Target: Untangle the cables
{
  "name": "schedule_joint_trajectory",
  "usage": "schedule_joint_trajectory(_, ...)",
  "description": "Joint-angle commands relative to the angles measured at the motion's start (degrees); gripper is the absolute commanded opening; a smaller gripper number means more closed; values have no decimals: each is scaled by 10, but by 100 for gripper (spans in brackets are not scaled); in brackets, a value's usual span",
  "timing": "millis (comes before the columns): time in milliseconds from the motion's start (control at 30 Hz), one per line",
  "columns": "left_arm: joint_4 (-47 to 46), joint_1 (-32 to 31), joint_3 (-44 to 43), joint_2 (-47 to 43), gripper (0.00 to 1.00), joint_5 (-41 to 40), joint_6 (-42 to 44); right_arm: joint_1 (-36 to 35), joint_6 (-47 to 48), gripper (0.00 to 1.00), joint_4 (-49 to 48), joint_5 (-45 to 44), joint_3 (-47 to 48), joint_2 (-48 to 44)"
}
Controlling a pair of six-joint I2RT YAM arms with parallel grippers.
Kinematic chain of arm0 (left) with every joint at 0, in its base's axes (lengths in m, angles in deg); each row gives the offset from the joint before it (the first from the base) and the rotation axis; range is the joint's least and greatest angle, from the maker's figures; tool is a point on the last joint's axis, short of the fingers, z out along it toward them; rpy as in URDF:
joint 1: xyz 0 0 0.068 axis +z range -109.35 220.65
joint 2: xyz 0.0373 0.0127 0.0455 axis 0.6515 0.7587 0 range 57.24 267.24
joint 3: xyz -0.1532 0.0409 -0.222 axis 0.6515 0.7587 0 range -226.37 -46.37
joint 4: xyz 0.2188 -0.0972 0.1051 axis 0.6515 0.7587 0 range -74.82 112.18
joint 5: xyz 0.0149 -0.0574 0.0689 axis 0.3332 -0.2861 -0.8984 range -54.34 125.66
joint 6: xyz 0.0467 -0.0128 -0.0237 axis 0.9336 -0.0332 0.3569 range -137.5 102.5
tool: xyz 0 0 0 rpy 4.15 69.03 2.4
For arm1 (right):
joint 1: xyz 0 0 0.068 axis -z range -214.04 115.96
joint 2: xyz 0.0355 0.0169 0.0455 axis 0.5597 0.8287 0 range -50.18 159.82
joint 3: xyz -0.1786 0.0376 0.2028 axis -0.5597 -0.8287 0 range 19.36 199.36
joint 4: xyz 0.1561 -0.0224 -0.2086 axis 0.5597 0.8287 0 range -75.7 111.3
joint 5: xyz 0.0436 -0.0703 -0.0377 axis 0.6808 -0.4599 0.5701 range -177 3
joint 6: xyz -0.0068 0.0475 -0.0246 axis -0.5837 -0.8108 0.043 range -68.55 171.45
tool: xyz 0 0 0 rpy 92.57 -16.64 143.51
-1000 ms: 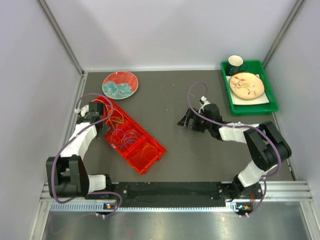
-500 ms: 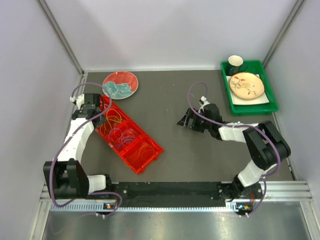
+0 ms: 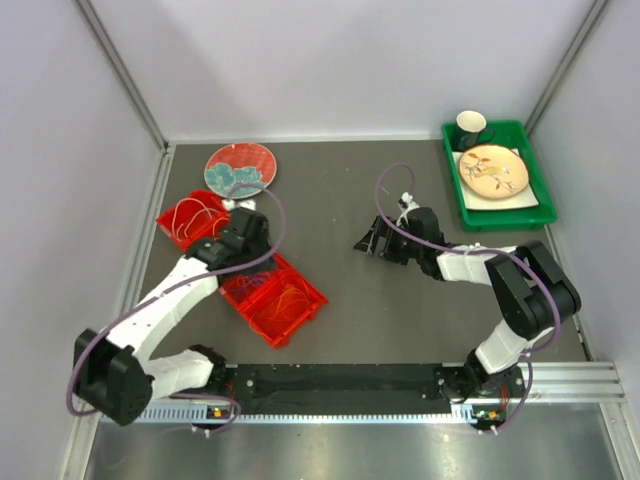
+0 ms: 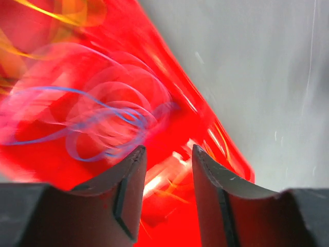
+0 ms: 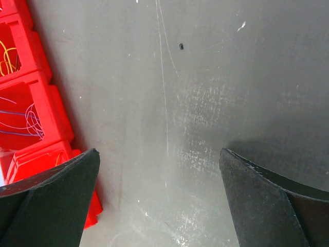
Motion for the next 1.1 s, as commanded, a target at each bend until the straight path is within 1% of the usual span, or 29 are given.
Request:
schedule_joint_trajectory(0,-55,-70,25,48,45,58,-8,5,0,99,-7,3,19,9)
schedule_joint_trajectory(133,-113,-106,34,76,41,92,-25,5,-1,99,-7,4,19,9)
schedule_joint_trajectory(167,-140,-114,33,82,40,102,-31,6,-1,99,-7,4,19,10)
schedule_joint_trajectory(267,-157,-129,22,120,36,103,-47,5,-1,99,-6,4,19,10)
schedule_joint_trajectory(400,-158,-138,0,180,31,80,-71,5,-1,99,-6,4,19,10)
schedule_joint_trajectory(600,-156,-139,3,198,28,29,-85,6,-1,99,-6,6,19,11)
schedule_joint_trajectory(633,-138,-137,3,199,28,20,-94,5,-1,99,-7,6,19,11)
schedule_joint_trajectory(767,-93,-137,9,179,27,-11,-100,6,-1,99,-7,7,20,11)
schedule_joint_trajectory(867,-44,-131,22,137,27,-52,-106,5,-1,99,-7,7,20,12)
schedule_joint_trajectory(933,-19,-125,35,92,28,-76,-112,5,-1,99,-7,8,21,12)
schedule_joint_trajectory(1000,8,-109,48,48,29,-87,-114,5,-1,99,-6,9,22,15)
schedule_joint_trajectory(1067,23,-92,61,23,30,-101,-113,5,0,99,-5,10,22,15)
